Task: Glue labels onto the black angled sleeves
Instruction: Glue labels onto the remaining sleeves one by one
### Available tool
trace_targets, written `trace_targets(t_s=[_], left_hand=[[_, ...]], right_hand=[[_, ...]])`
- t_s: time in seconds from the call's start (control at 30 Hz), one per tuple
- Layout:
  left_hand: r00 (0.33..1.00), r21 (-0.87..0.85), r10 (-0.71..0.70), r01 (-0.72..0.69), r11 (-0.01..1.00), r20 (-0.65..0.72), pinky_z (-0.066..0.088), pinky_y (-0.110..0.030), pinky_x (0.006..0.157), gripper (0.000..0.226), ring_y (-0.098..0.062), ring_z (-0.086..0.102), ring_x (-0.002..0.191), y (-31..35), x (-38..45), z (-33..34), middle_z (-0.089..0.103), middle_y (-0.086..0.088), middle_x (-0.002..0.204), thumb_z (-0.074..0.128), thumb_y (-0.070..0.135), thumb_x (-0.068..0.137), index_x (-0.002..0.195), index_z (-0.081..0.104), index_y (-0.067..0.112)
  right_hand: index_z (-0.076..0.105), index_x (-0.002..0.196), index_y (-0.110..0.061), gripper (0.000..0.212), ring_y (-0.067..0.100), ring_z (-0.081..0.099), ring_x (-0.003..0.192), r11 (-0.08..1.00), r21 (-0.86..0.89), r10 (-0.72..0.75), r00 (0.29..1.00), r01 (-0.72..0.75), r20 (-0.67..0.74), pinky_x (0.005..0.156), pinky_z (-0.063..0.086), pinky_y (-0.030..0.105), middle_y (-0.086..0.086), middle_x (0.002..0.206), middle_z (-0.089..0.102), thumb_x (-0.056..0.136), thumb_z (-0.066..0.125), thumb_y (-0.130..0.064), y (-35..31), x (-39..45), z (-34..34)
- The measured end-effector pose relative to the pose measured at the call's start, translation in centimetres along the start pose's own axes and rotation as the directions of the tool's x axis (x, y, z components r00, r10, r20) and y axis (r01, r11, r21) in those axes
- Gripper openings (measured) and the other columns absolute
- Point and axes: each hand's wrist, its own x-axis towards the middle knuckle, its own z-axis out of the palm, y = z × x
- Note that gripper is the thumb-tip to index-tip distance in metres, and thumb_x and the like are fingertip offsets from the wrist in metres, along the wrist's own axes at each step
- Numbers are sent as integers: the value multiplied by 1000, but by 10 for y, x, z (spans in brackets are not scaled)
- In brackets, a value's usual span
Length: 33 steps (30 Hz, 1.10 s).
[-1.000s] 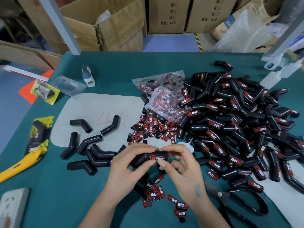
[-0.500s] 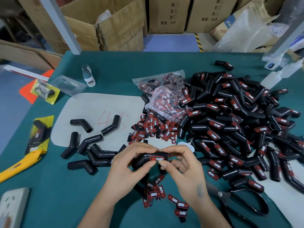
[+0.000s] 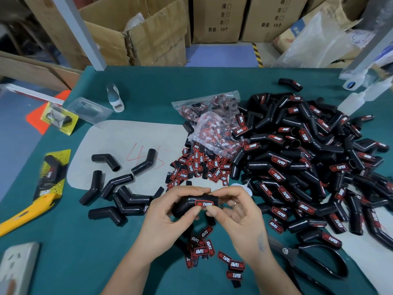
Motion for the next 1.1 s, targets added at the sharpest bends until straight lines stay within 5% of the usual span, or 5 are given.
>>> trace_targets(t_s=[0.3, 0.5, 0.77, 0.93, 1.1], left_hand=[[996, 127, 88, -87, 988, 1, 59, -53, 88, 30, -25, 68, 118, 0, 0, 0, 72, 5, 126, 67, 16, 96, 120, 68, 35], [977, 190, 211, -211, 959, 21, 53, -34, 98, 29, -23, 69, 115, 1, 4, 0, 71, 7, 125, 66, 11, 96, 117, 72, 31], [983, -6, 170, -171, 985, -72, 61, -35, 67, 24, -24, 69, 81, -1, 1, 4, 69, -3, 123, 66, 17, 102, 119, 71, 32], [986, -61, 107, -115, 992, -127, 60, -30, 71, 33, -24, 70, 65, 0, 0, 4, 73, -3, 120, 66, 9, 96, 120, 65, 32], [984, -54, 111, -119, 991, -139, 60, -31, 75, 37, -24, 71, 66, 1, -1, 7, 74, -2, 120, 67, 8, 94, 119, 64, 35]], right_hand=[[72, 106, -40, 25, 23, 74, 94, 998, -53, -35, 999, 35, 12, 84, 57, 23, -5, 112, 73, 85, 81, -31, 0, -1, 1], [71, 110, -43, 27, 26, 72, 89, 991, -110, -70, 998, 71, 7, 81, 57, 30, -6, 113, 71, 86, 79, -33, 4, -4, 0], [60, 123, -41, 25, 19, 66, 87, 828, -381, -456, 889, 412, -30, 71, 52, 22, -12, 122, 56, 99, 69, -43, 2, 1, -13], [52, 109, -56, 31, 1, 59, 81, 725, -683, -319, 922, 87, -221, 64, 43, 23, -26, 108, 56, 84, 71, -58, -14, 13, -62], [40, 110, -62, 44, -14, 48, 103, 460, -887, -92, 993, -29, -80, 67, 39, 22, -40, 112, 48, 79, 70, -65, -9, 17, -67]])
